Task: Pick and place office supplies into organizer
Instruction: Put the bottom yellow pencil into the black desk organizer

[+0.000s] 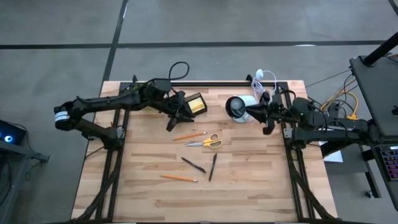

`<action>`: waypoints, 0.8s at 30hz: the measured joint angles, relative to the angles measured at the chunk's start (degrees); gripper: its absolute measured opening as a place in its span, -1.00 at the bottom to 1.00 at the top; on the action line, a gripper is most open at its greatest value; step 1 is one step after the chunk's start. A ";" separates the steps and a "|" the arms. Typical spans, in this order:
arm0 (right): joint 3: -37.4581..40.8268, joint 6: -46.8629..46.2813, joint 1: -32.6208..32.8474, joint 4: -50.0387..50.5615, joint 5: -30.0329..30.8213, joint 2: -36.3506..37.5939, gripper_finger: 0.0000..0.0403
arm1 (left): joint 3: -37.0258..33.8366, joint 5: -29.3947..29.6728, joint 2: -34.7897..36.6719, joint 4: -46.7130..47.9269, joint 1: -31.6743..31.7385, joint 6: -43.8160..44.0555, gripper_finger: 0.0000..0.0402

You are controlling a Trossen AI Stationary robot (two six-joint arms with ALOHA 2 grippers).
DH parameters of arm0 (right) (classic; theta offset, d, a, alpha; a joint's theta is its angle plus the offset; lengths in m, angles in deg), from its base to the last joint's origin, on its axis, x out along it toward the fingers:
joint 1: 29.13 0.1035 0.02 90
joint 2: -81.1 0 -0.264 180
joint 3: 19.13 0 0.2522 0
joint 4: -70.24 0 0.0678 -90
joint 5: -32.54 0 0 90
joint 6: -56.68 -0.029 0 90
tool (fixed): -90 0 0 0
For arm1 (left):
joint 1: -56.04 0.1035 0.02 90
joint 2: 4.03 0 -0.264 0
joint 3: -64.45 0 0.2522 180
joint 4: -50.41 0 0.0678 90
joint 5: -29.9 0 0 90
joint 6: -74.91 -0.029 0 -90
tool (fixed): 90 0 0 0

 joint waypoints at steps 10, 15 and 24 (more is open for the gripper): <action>0.00 7.86 0.20 -0.14 -1.54 0.00 -0.71 | -0.10 0.10 -0.16 -0.36 -0.04 3.56 -0.59; 0.00 7.41 0.20 -0.19 -0.09 -0.04 -0.71 | -0.15 0.09 -0.58 -0.85 -0.04 15.59 -0.59; 0.00 4.63 0.20 -0.11 1.09 -0.04 -0.71 | -0.45 0.10 -0.58 -9.05 0.00 23.75 -0.59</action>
